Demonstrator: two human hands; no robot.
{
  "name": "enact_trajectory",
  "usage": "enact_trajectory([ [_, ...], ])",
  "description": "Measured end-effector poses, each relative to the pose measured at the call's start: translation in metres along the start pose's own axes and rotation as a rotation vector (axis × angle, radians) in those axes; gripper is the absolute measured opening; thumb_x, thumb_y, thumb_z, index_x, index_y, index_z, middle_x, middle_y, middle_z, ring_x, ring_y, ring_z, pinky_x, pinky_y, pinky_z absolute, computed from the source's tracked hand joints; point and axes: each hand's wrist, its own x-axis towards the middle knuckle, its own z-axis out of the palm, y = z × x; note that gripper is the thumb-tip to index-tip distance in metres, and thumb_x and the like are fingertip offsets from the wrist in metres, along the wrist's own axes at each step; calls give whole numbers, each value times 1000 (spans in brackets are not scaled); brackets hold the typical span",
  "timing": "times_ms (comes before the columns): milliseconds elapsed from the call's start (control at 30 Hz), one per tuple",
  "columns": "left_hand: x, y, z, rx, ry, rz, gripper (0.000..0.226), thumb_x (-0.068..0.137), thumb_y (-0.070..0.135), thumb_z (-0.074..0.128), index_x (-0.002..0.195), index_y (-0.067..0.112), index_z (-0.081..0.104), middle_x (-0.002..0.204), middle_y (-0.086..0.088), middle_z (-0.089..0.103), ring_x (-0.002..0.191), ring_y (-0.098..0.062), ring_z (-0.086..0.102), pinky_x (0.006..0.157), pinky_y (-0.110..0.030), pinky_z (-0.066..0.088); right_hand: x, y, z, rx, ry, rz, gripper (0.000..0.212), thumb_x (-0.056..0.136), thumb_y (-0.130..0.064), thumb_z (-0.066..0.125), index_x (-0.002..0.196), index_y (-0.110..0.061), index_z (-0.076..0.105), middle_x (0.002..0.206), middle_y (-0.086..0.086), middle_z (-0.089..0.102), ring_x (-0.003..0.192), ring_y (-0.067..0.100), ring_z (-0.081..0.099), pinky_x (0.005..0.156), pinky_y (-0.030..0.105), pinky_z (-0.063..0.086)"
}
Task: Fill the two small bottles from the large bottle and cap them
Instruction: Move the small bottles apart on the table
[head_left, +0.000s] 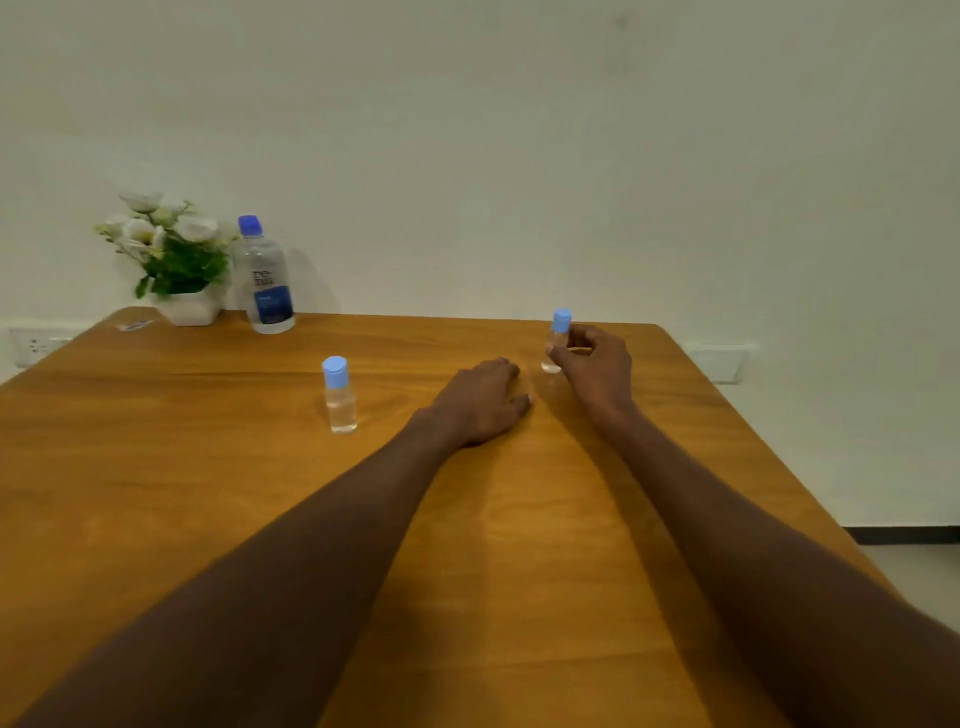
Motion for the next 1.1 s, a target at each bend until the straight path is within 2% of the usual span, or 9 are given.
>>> enact_trajectory([
  [100, 36, 6, 7, -23, 9, 5, 54, 104, 45, 52, 145, 9, 51, 150, -7, 53, 136, -27, 51, 114, -44, 41, 37, 20, -2, -2, 44, 27, 42, 91, -23, 79, 130, -10, 70, 120, 2, 74, 109, 16, 69, 94, 29, 55],
  [233, 60, -3, 19, -63, 81, -9, 60, 102, 51, 53, 151, 17, 48, 157, -1, 49, 140, -25, 49, 118, -42, 39, 80, 45, -4, 11, 103, 42, 44, 88, -21, 82, 128, -13, 66, 113, -4, 71, 99, 9, 66, 74, 11, 47],
  [433, 65, -9, 27, -63, 127, 17, 58, 101, 55, 51, 148, 21, 50, 155, 2, 50, 138, -24, 50, 116, -42, 40, 117, 69, -18, -50, 120, 68, 42, 89, -16, 79, 129, -11, 67, 118, 3, 74, 102, 14, 68, 87, 24, 52],
  [533, 65, -8, 27, -60, 132, 16, 57, 101, 55, 51, 148, 22, 49, 155, 2, 49, 138, -24, 49, 116, -42, 39, 125, 76, -20, -70, 120, 67, 45, 92, -16, 75, 136, -11, 64, 127, 5, 71, 104, 13, 64, 90, 25, 50],
  [667, 66, -7, 27, -53, 145, 19, 55, 101, 55, 52, 147, 23, 50, 154, 3, 49, 138, -23, 49, 116, -42, 39, 135, 82, -16, -102, 132, 55, 45, 96, -18, 72, 139, -13, 63, 129, 7, 71, 111, 20, 67, 94, 30, 52],
  [967, 67, -8, 27, -49, 155, 27, 54, 101, 54, 52, 145, 23, 50, 151, 3, 51, 136, -22, 50, 114, -43, 40, 146, 86, -9, -137, 142, 56, 43, 92, -25, 77, 132, -16, 66, 119, 3, 74, 99, 14, 66, 85, 28, 51],
  [1100, 68, -7, 28, -44, 163, 31, 54, 101, 53, 52, 145, 23, 51, 151, 3, 52, 137, -21, 49, 115, -43, 40, 147, 87, -8, -144, 137, 82, 43, 91, -25, 78, 132, -15, 67, 119, 3, 74, 105, 19, 69, 88, 31, 54],
])
